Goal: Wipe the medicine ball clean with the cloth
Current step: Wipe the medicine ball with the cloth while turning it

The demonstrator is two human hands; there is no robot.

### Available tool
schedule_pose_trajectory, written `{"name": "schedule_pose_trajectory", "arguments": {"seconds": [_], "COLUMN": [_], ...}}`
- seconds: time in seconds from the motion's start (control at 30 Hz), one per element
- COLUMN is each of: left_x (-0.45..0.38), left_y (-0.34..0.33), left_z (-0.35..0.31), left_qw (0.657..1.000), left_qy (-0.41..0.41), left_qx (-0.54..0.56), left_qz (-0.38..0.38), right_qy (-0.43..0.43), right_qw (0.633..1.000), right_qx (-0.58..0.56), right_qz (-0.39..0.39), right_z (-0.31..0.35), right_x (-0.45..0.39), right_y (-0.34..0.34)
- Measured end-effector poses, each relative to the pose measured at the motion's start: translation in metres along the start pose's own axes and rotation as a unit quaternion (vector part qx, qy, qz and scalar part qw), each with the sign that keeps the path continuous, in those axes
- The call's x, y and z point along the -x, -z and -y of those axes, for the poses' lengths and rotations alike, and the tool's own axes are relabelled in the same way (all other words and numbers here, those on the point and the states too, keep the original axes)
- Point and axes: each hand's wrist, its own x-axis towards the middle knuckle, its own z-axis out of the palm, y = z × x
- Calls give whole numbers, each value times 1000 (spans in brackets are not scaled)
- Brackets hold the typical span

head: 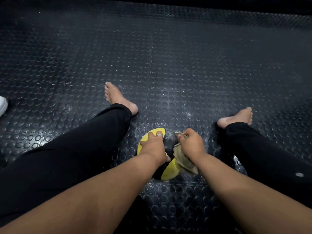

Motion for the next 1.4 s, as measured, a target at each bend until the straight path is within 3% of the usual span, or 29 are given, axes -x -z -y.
{"name": "schedule_pose_trajectory", "arguments": {"seconds": [0.23,0.4,0.63,0.87,1.07,1.27,1.4], "left_x": [-2,2,2,7,7,8,9], "left_y": [-3,-4,-12,-12,-13,-11,-10], "left_z": [3,2,10,6,5,1,5], "left_qw": [1000,1000,999,1000,999,1000,1000], "left_qy": [5,-1,1,-11,3,-7,0], "left_qx": [8,-1,9,-3,-2,-14,-2], "left_qz": [-4,-4,-34,-21,-34,-13,-15], "right_qy": [98,18,54,-24,21,-45,-9], "right_qw": [994,999,998,1000,1000,999,1000], "right_qx": [27,25,16,-12,4,-18,11], "right_qz": [34,25,13,5,6,1,7], "right_z": [-4,2,0,8,3,2,4], "right_x": [31,-4,38,4,35,5,14], "right_y": [-5,2,-12,-10,-13,-6,-5]}}
